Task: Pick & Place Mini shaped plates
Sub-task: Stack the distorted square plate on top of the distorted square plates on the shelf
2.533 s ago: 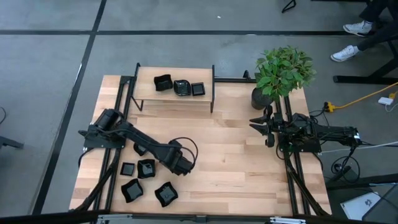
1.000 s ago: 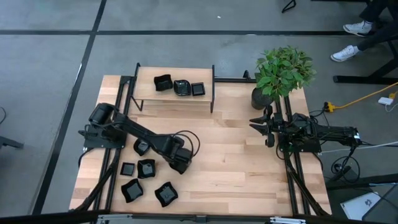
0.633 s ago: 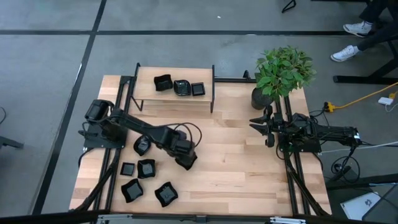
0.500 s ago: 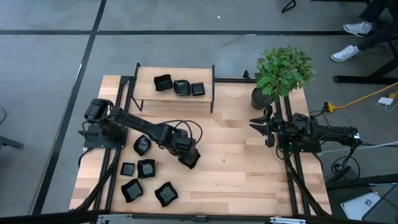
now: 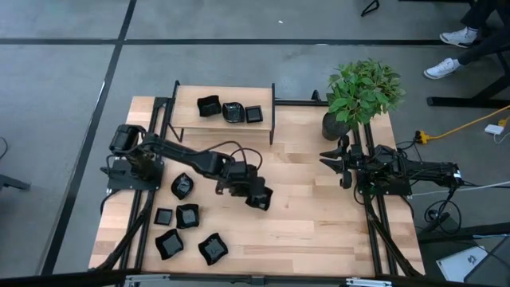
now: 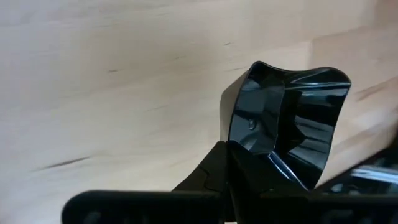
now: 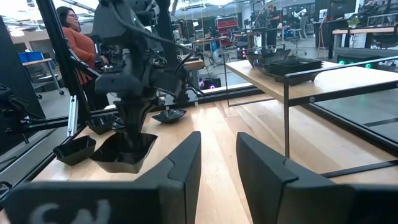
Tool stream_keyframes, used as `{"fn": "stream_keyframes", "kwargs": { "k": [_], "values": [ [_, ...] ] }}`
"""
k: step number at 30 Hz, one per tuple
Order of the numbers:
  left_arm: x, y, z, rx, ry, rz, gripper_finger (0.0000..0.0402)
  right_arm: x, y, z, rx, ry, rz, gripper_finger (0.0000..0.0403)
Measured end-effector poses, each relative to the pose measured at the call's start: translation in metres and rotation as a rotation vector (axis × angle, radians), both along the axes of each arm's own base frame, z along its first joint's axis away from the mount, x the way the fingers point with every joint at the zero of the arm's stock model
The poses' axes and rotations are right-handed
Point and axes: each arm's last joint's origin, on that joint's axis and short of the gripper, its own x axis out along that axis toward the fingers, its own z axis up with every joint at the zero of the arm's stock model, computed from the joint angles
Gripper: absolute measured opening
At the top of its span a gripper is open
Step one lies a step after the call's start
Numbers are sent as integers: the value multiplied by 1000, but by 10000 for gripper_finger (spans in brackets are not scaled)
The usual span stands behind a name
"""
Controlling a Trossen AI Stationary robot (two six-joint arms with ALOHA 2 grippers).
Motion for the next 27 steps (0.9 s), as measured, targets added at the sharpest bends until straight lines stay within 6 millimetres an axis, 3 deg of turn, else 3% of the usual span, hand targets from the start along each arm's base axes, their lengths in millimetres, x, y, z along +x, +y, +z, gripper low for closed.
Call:
{"fn": "stream_keyframes", "kwargs": {
  "k": [6, 16, 27],
  "values": [
    [9, 2, 8, -37, -88, 52, 2, 0, 0, 0, 0, 0, 0, 103],
    [25, 8, 47, 72, -207, 98, 3, 0, 0, 0, 0, 0, 0, 103],
    [31, 17, 74, 113, -256, 146, 3, 0, 0, 0, 0, 0, 0, 103]
  ]
}}
